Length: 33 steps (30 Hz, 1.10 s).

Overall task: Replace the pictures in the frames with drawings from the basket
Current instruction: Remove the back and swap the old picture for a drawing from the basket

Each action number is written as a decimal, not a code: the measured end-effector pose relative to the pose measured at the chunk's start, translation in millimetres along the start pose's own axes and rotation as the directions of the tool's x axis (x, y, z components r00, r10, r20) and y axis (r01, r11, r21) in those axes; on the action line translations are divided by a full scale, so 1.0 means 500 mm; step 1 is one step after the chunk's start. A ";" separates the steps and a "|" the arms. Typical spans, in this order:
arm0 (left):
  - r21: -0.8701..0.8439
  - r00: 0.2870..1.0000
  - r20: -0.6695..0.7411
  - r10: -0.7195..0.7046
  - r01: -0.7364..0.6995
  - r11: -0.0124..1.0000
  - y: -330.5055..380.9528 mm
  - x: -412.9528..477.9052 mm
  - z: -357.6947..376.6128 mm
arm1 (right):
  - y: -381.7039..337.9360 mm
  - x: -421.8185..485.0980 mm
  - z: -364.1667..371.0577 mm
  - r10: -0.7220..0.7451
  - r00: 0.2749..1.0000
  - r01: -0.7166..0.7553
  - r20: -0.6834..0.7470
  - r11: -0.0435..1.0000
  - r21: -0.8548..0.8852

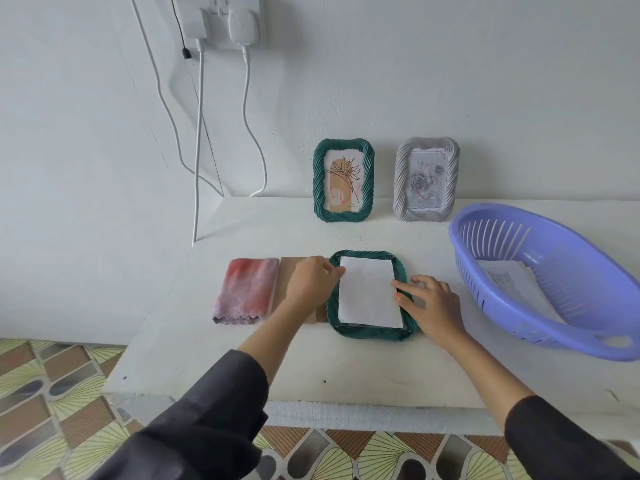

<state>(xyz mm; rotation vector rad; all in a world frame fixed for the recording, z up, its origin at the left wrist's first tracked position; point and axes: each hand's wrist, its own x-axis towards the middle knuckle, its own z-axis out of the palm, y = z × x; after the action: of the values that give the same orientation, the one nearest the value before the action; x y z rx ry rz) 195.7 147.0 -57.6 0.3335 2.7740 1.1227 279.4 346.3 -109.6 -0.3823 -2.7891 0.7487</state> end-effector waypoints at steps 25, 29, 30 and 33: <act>-0.380 0.985 0.064 -0.163 0.175 0.908 0.000 0.029 0.018 | -0.089 -0.046 -0.142 -0.322 0.782 0.281 -0.534 0.946 -0.159; -0.540 0.989 0.077 -0.124 0.146 0.829 0.044 0.050 0.009 | -0.070 -0.063 -0.252 0.098 0.989 -0.126 -0.111 0.949 -0.290; -0.569 0.989 0.106 -0.106 0.148 0.809 0.061 0.051 0.011 | -0.060 -0.064 -0.261 0.182 0.983 -0.173 0.003 0.937 -0.303; -0.610 0.975 0.214 -0.068 0.187 0.770 0.113 0.049 0.036 | -0.028 -0.060 -0.264 0.161 0.984 -0.140 0.082 0.967 -0.213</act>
<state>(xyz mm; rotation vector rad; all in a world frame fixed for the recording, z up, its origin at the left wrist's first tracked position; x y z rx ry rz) 184.4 204.7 -32.2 0.1472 2.0595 1.7817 342.4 385.9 4.5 -0.6172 -2.9677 0.5213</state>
